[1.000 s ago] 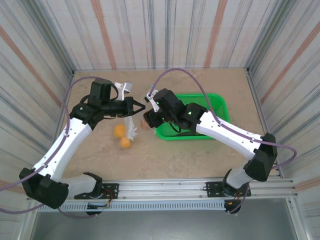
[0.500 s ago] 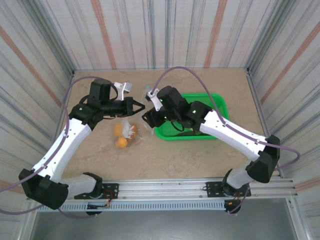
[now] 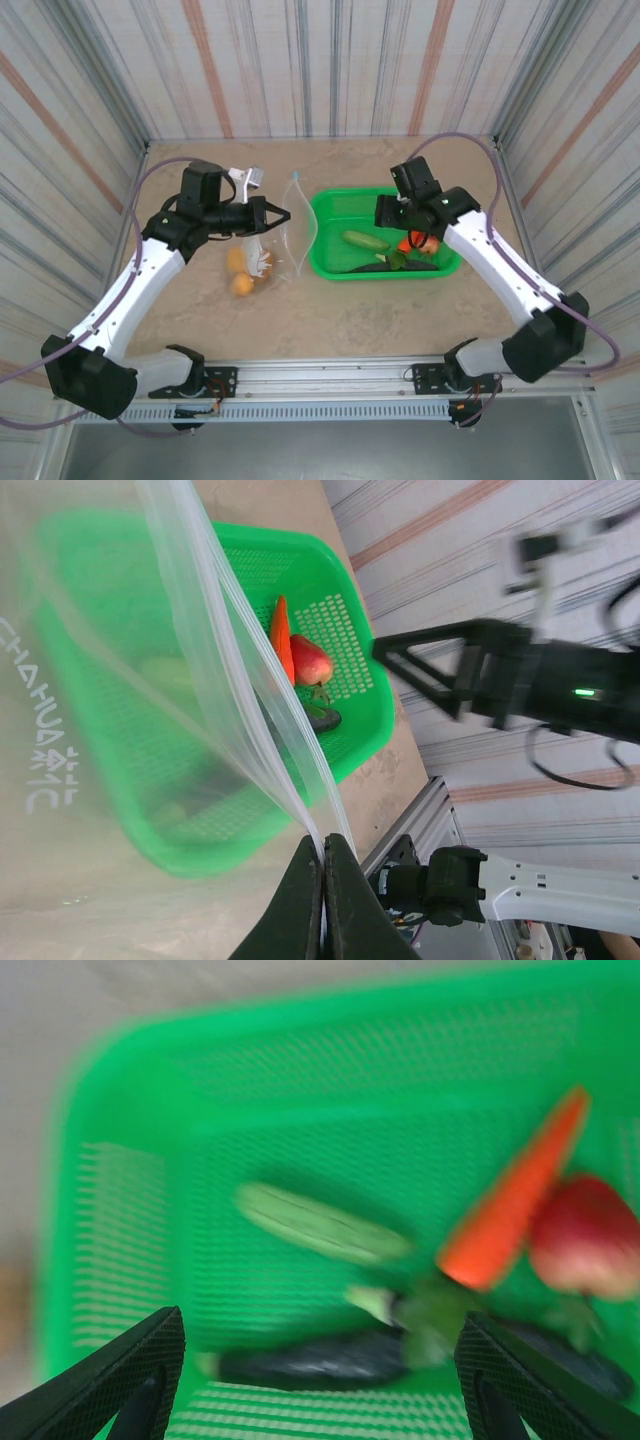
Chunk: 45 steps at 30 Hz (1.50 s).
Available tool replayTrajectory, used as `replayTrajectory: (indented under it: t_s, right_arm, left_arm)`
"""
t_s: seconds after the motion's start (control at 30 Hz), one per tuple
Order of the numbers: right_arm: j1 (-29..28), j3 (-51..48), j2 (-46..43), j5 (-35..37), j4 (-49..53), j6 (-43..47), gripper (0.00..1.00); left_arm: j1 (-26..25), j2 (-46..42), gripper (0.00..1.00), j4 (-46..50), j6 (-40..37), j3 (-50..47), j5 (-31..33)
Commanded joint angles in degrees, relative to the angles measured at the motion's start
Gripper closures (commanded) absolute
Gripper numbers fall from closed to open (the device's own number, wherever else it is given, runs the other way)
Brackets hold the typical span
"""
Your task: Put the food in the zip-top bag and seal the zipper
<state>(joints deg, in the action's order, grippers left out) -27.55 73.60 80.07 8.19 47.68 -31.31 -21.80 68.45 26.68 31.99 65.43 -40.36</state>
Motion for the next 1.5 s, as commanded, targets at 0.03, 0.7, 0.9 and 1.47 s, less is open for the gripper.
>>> replayTrajectory:
  t_s: [0.03, 0.7, 0.9, 1.47]
  right_arm:
    - [3.27, -4.41, 3.71, 7.74, 6.06, -5.6, 0.25]
    - [12.62, -8.51, 21.61, 7.19, -5.67, -7.51, 0.26]
    - [12.71, -8.66, 24.09, 5.26, -9.36, -5.86, 0.31]
    - [12.43, -9.37, 19.86, 6.77, -12.82, 2.66, 0.15]
  left_arm:
    - [0.33, -0.85, 1.0, -1.87, 0.35, -1.91, -1.96]
    - [0.61, -2.53, 1.0, -1.72, 0.22, -4.57, -2.27]
    - [0.57, -3.06, 1.0, -0.72, -0.17, -4.48, -1.9]
    - [0.54, -2.99, 1.0, 0.12, -0.26, -3.98, -1.39]
